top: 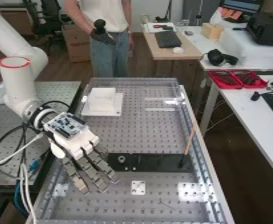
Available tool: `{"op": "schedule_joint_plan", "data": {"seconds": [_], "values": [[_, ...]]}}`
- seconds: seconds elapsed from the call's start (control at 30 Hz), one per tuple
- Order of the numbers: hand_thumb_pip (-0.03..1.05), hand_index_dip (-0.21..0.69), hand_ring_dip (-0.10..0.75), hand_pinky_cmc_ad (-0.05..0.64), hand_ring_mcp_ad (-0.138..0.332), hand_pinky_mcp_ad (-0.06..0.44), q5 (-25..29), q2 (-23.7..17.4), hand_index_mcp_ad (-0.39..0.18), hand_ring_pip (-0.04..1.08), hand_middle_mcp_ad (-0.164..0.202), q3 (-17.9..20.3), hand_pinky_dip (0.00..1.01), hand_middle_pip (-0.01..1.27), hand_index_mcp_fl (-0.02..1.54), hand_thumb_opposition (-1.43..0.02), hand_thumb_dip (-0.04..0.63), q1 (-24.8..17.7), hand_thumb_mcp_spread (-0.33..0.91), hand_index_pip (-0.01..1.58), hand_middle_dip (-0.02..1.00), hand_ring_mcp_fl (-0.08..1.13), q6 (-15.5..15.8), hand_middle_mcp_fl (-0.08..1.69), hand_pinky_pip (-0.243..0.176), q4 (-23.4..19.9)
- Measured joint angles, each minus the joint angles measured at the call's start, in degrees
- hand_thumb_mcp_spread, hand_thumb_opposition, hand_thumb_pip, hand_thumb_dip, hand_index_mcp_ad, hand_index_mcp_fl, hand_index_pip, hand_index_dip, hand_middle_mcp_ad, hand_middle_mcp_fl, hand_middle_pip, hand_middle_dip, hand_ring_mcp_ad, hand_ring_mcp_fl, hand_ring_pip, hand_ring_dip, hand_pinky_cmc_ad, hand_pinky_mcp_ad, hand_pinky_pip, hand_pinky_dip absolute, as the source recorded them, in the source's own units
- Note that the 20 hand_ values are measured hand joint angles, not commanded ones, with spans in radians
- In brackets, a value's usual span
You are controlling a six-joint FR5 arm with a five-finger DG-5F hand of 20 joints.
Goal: Grab the larger nut and place it in the white container
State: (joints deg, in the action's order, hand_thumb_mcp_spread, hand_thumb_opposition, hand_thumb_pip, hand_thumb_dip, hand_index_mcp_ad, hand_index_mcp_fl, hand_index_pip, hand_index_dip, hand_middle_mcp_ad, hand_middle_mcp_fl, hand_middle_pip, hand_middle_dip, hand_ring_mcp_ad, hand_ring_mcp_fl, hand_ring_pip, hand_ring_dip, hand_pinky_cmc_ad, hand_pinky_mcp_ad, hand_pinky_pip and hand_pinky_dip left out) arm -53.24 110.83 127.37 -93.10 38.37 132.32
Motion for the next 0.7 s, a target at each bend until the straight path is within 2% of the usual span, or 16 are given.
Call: {"op": "schedule_joint_plan", "data": {"seconds": [0.33, 0.47, 0.53, 0.7], "values": [[0.77, 0.148, 0.089, 0.342, 0.147, 0.295, 0.3, 0.0, -0.059, 0.14, 0.087, 0.1, 0.54, 0.13, 0.2, -0.9, 0.298, 0.0, 0.32, 1.52, 0.19, 0.01, 0.0, 0.08, -0.075, -0.5], [0.76, 0.129, 0.089, 0.342, 0.148, 0.295, 0.2, -0.2, -0.042, 0.14, 0.089, 0.1, 0.54, 0.13, 0.23, -0.91, 0.298, 0.1, 0.32, 1.52, 0.19, 0.01, 0.1, 0.1, -0.075, -0.5], [0.73, 0.129, 0.089, 0.342, 0.148, 0.295, 0.1, -0.4, -0.037, 0.14, 0.091, 0.0, 0.54, 0.13, 0.28, -0.91, 0.297, 0.1, 0.32, 1.52, 0.19, 0.01, 0.3, 0.11, -0.075, -0.7], [0.73, 0.129, 0.089, 0.342, 0.145, 0.295, -1.1, -2.0, -0.03, 0.13, 0.089, -0.1, 0.54, 0.13, 0.28, -0.92, 0.3, 0.5, 0.32, 1.52, 0.19, 0.01, 2.1, 0.1, -0.075, -1.9]]}}
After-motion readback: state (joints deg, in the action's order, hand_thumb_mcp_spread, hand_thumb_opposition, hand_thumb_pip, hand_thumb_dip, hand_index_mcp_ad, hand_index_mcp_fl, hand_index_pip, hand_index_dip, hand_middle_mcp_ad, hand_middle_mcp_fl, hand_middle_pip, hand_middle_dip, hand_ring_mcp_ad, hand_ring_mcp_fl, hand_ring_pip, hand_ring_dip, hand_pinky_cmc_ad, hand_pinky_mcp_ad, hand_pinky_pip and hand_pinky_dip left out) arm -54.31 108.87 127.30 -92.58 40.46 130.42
